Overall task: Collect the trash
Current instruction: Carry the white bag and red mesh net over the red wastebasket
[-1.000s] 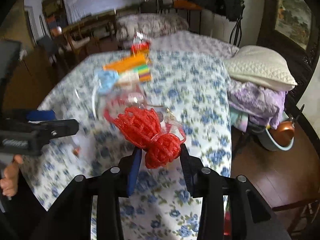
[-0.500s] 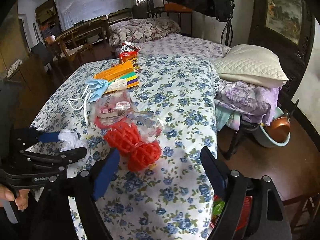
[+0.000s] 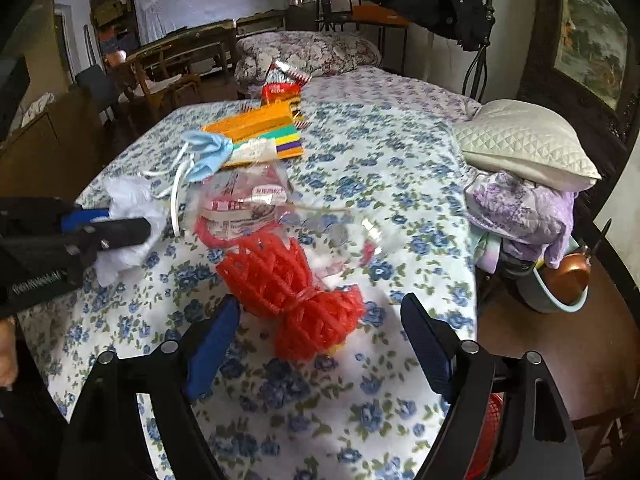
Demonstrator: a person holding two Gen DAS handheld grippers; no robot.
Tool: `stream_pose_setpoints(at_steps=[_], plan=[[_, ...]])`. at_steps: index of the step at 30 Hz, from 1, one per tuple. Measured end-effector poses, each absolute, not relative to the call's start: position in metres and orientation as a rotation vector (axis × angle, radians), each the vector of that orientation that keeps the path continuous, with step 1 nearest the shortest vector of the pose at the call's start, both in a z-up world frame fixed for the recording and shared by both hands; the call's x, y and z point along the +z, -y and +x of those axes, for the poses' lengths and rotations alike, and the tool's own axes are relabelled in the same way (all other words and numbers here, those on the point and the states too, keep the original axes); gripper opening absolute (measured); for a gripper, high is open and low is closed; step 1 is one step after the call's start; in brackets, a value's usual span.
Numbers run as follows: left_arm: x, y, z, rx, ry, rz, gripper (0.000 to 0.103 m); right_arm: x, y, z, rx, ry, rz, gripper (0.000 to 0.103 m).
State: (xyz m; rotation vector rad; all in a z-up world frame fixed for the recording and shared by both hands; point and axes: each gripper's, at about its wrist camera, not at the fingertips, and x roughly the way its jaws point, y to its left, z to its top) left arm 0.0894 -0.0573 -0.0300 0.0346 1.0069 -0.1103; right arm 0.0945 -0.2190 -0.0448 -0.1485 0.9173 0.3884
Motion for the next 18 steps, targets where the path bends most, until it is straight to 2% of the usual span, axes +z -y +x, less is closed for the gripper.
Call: stream_pose_setpoints(at_steps=[1, 4, 18], plan=[[-0.03, 0.057, 0.09, -0.109, -1.011, 0.03, 0.023, -0.047, 0.218, 0.096, 0.397, -0.938, -0.142, 0.042], [-0.03, 0.052, 0.092, -0.111, -1.022, 0.01, 0.023, -0.043, 0.219, 0.093, 0.407, -0.941, -0.137, 0.035], [-0.003, 0.079, 0.083, -0.174, -0.94, 0.024, 0.023, 0.022, 0.251, 0.05, 0.424, -0.787, -0.047, 0.034]])
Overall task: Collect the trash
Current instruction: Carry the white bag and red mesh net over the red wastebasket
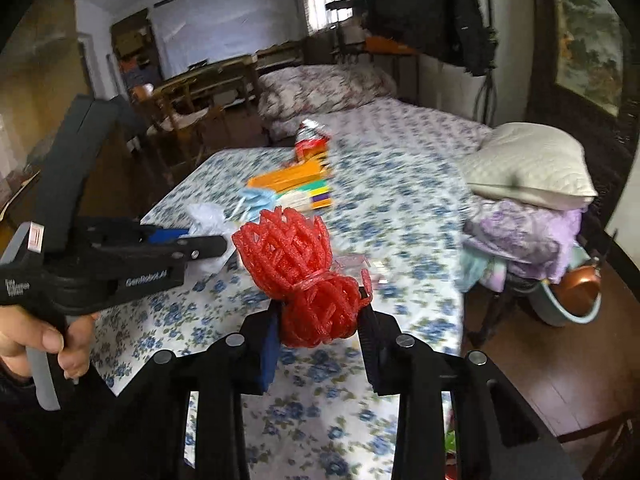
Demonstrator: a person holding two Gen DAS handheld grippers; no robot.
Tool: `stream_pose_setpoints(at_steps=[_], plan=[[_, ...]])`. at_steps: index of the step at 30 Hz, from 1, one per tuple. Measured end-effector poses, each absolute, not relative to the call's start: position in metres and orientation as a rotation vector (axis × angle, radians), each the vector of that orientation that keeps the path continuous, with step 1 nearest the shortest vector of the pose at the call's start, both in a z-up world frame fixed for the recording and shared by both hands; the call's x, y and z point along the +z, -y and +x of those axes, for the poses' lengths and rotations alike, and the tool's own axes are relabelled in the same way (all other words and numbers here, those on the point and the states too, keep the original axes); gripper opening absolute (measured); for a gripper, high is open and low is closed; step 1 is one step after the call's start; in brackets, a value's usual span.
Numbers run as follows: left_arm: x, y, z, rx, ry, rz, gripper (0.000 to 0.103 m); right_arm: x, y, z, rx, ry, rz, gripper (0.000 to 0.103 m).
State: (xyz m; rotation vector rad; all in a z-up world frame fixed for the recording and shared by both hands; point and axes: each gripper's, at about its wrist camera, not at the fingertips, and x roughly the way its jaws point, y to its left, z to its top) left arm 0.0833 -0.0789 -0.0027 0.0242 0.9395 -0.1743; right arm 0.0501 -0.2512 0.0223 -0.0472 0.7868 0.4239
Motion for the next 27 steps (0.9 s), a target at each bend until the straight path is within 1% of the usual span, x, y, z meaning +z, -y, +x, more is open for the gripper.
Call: stream_pose_setpoints(at_steps=[13, 19, 27], plan=[[0.0, 0.177, 0.066, -0.351, -0.933, 0.099, 0.023, -0.001, 0.363, 0.018, 0.135, -0.817, 0.067, 0.034], [-0.014, 0.223, 0.061, -0.418, -0.97, 0.145, 0.023, -0.036, 0.412, 0.004, 0.035, -0.856, 0.131, 0.034], [-0.029, 0.304, 0.049, -0.577, -1.012, 0.226, 0.023, -0.1, 0.469, -0.009, -0.066, -0.958, 0.224, 0.034]])
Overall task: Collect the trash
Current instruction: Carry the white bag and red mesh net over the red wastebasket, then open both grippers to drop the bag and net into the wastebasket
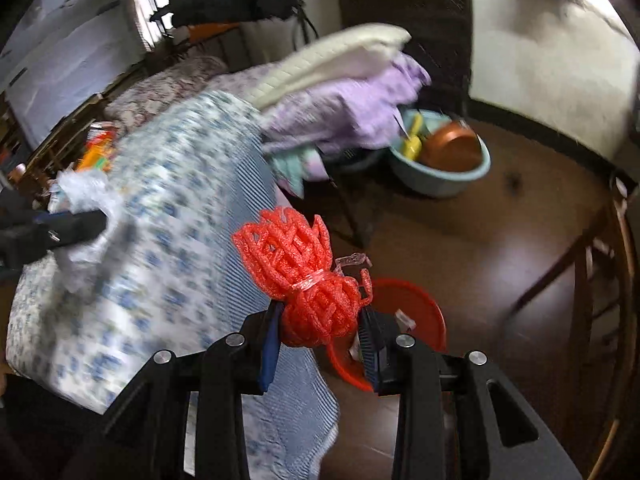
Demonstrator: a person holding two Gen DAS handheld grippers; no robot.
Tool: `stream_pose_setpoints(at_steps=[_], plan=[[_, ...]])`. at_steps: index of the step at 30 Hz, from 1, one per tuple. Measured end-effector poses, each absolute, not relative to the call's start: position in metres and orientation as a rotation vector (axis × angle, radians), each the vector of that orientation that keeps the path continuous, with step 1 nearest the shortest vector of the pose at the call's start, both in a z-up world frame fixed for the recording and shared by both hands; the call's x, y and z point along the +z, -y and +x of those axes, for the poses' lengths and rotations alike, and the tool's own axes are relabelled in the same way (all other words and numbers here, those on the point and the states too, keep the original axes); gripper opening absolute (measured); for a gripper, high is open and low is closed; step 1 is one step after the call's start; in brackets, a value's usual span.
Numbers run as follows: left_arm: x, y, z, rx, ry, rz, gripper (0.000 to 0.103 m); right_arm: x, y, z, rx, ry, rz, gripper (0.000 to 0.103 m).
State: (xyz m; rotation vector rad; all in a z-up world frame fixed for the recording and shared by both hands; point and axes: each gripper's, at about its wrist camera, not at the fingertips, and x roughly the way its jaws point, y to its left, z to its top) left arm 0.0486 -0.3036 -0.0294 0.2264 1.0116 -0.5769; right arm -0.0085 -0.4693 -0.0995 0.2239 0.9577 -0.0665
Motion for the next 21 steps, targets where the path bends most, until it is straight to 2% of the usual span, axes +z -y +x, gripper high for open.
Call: stream_pose_setpoints(at_steps=[11, 21], plan=[[-0.108, 0.409, 0.073, -0.681, -1.271, 0.188, 0.023, -0.185, 0.519, -0.017, -0.149, -1.071, 0.339, 0.034], [-0.191, 0.439, 0.11, -0.587, -1.452, 0.083, 0.026, -0.242, 0.533, 0.001, -0.162, -1.139, 0.402, 0.034]])
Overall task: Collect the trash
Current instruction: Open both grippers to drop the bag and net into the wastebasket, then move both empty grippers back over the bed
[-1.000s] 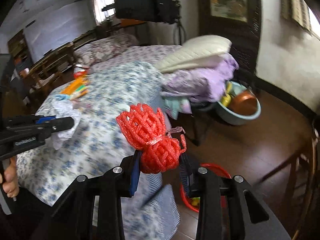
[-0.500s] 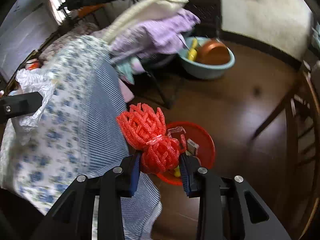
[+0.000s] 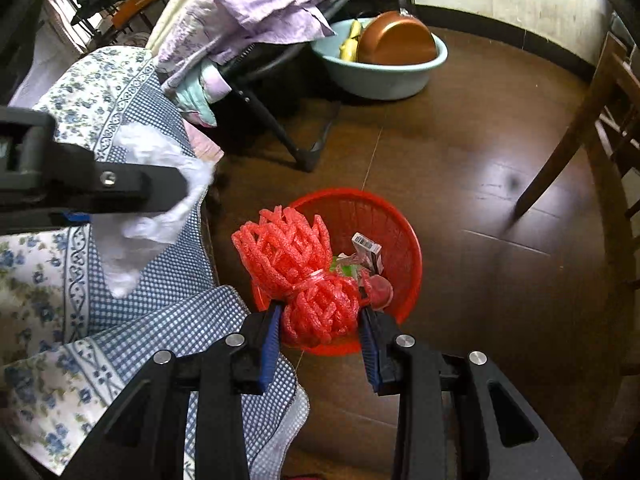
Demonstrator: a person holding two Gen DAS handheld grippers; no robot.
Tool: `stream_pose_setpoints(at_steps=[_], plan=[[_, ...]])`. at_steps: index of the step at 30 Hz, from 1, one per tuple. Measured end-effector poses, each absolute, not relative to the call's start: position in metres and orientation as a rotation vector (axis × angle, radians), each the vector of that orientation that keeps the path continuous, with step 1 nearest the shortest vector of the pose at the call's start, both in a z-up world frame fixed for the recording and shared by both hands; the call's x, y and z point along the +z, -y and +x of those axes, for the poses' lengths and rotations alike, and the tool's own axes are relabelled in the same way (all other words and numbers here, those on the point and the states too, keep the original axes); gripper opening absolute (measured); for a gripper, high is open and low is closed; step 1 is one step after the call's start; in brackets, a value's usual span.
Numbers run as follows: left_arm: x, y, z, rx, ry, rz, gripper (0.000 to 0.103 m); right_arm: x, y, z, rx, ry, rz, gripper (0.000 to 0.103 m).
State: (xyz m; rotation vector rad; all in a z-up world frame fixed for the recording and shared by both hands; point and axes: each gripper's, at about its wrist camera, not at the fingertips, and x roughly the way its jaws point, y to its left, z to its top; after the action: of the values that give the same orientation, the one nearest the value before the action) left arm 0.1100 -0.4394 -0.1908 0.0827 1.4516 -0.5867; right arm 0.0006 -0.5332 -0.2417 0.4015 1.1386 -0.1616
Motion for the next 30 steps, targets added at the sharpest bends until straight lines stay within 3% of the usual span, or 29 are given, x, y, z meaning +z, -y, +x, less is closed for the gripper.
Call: stream_pose_setpoints(at_steps=[5, 7, 8, 9, 10, 11, 20, 30], plan=[[-0.202, 0.443, 0.119, -0.569, -1.468, 0.056, 0.026, -0.254, 0.537, 0.012, -0.167, -1.146, 0.404, 0.035], [-0.204, 0.444, 0.122, -0.561, -1.471, 0.045, 0.032, -0.256, 0.539, 0.013, -0.177, -1.143, 0.406, 0.038], [-0.204, 0.444, 0.123, -0.559, -1.473, 0.043, 0.043, -0.256, 0.54, 0.014, -0.193, -1.14, 0.4, 0.038], [-0.205, 0.445, 0.124, -0.555, -1.475, 0.041, 0.061, -0.257, 0.541, 0.015, -0.203, -1.142, 0.394, 0.047], [-0.205, 0.445, 0.126, -0.538, -1.467, 0.042, 0.068, -0.258, 0.541, 0.015, -0.23, -1.145, 0.372, 0.059], [-0.204, 0.445, 0.127, -0.53, -1.456, 0.038, 0.071, -0.258, 0.541, 0.014, -0.243, -1.143, 0.356, 0.061], [-0.198, 0.44, 0.126, -0.53, -1.433, 0.038, 0.071, -0.247, 0.55, -0.008, -0.265, -1.149, 0.379, 0.063], [-0.119, 0.414, 0.096, -0.597, -1.29, 0.042, 0.076, -0.177, 0.54, -0.024, -0.302, -1.049, 0.327, 0.083]])
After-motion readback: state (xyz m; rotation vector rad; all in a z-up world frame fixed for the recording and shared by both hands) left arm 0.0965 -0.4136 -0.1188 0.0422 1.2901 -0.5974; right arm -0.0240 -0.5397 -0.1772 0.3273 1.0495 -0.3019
